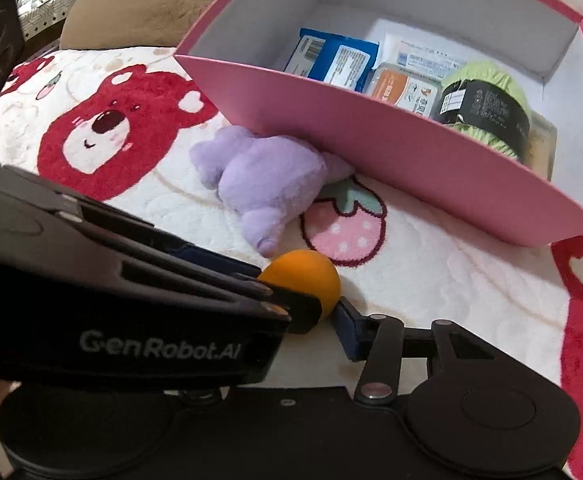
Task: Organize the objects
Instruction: 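Close the left gripper on the orange sponge and lift it, then carry the orange sponge with the left gripper over the pink box, then open the left gripper to drop the sponge beside the yarn ball, then withdraw the left gripper from the box toward the purple plush toy, then lower the left gripper onto the purple plush toy and close it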
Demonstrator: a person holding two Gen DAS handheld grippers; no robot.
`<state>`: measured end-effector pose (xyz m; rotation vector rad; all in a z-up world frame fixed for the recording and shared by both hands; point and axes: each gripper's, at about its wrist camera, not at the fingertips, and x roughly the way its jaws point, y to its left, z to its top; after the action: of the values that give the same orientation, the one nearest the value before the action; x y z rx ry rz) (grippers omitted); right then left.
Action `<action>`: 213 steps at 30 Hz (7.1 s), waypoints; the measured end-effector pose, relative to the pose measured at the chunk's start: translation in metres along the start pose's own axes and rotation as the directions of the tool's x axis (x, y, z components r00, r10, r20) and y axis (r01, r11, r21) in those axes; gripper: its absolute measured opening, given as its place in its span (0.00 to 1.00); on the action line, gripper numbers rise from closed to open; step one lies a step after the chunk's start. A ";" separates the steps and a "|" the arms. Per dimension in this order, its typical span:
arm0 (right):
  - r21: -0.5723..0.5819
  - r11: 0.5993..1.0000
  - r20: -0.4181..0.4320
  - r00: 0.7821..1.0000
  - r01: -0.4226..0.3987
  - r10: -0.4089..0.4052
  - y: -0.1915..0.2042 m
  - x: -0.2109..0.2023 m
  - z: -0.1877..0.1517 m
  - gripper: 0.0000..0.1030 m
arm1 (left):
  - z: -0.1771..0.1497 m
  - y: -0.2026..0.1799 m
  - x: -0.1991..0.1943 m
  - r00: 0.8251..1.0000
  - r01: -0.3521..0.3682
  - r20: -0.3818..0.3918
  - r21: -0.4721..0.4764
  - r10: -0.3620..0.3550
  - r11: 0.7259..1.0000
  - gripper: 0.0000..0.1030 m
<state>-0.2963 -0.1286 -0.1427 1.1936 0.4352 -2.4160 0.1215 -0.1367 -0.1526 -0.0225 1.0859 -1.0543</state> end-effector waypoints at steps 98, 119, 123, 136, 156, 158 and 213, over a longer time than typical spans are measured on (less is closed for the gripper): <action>0.293 0.956 0.162 0.985 0.015 -0.065 -0.158 -0.082 0.138 0.42 | 0.207 -0.100 -0.021 0.991 -0.107 0.090 0.042 0.102 0.993 0.29; 0.142 0.987 0.145 0.988 -0.068 0.047 -0.052 -0.213 0.106 0.73 | 0.125 -0.110 -0.193 0.980 -0.195 0.063 0.177 0.187 0.965 0.55; 0.128 0.986 0.134 0.987 -0.112 0.094 -0.037 -0.220 0.092 0.76 | 0.107 -0.096 -0.205 0.980 -0.198 0.047 0.180 0.193 0.964 0.61; 0.100 0.977 0.118 0.977 -0.188 0.176 0.010 -0.179 0.056 0.78 | 0.068 -0.039 -0.185 0.984 -0.175 0.069 0.207 0.164 0.962 0.65; 0.132 0.986 0.094 0.991 -0.103 0.091 0.003 -0.032 0.052 0.79 | 0.049 0.015 -0.071 0.986 -0.159 0.080 0.150 0.148 0.976 0.65; 0.136 0.986 0.099 0.992 -0.093 0.080 0.001 -0.019 0.050 0.79 | 0.047 0.020 -0.064 0.986 -0.151 0.095 0.141 0.138 0.979 0.65; 0.270 0.956 -0.137 0.978 -0.114 0.155 -0.019 0.019 0.029 0.55 | 0.029 0.054 -0.019 0.995 -0.021 -0.101 -0.079 0.013 0.997 0.40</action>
<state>-0.3357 -0.1290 -0.1392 1.4812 0.0759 -2.3215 0.1787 -0.1075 -0.1503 -0.0243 1.2175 -1.0048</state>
